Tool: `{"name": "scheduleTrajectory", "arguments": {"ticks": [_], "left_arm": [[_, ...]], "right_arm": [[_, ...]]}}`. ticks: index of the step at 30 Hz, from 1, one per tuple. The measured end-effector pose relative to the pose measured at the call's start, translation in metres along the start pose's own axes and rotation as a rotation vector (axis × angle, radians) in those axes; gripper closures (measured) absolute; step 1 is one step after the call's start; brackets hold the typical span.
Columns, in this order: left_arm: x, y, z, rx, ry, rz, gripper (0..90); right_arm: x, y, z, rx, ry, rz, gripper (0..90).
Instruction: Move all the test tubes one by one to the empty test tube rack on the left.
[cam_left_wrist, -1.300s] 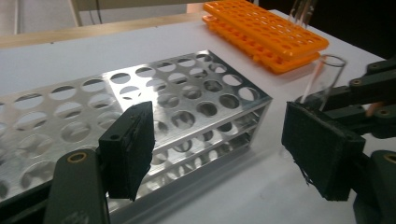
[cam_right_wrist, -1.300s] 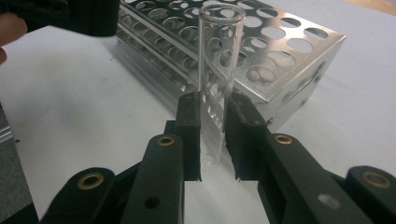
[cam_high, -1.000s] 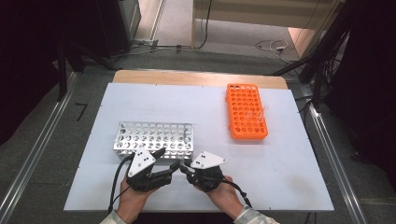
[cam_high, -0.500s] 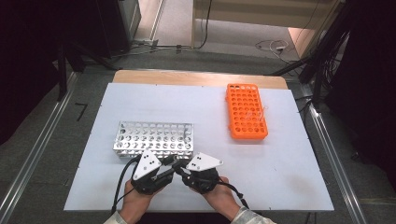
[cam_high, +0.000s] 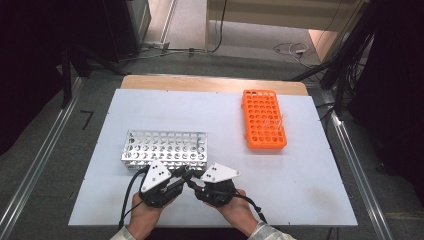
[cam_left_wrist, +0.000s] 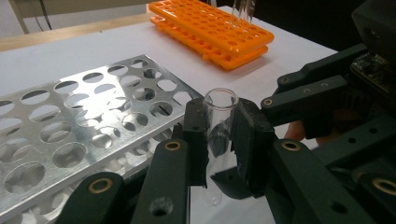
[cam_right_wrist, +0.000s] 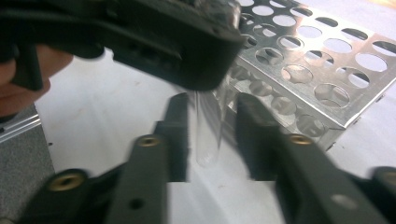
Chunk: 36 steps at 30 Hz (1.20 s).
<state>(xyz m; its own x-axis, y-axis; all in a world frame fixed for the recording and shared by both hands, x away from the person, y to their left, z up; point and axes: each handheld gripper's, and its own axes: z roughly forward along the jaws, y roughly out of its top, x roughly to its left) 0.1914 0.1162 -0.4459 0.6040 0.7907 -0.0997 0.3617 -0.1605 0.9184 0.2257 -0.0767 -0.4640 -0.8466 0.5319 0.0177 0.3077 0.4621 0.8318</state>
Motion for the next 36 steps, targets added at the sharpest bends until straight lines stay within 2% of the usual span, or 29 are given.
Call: {"name": "scheduleTrajectory", "arguments": {"ticks": [3, 8, 15, 19, 26, 36], "left_arm": [[0.004, 0.001, -0.003, -0.009, 0.009, -0.018, 75.2], [0.009, 0.004, -0.006, -0.021, 0.018, -0.029, 75.2], [0.015, 0.008, -0.012, -0.029, 0.024, -0.038, 75.2], [0.023, 0.013, -0.023, -0.055, 0.058, -0.045, 75.3], [0.047, 0.019, -0.045, -0.093, 0.125, -0.104, 75.3], [0.069, 0.02, -0.059, -0.12, 0.188, -0.143, 75.3]], "right_arm": [[-0.003, 0.0, -0.003, -0.002, 0.001, 0.004, 45.2], [-0.009, 0.002, -0.006, 0.01, -0.018, 0.011, 31.6], [-0.014, 0.002, -0.012, 0.021, -0.025, 0.018, 27.1], [-0.017, 0.0, -0.018, 0.021, -0.044, 0.028, 26.5], [-0.028, -0.002, -0.027, 0.006, -0.07, 0.047, 26.4], [-0.036, -0.001, -0.032, -0.002, -0.094, 0.068, 26.4]]}}
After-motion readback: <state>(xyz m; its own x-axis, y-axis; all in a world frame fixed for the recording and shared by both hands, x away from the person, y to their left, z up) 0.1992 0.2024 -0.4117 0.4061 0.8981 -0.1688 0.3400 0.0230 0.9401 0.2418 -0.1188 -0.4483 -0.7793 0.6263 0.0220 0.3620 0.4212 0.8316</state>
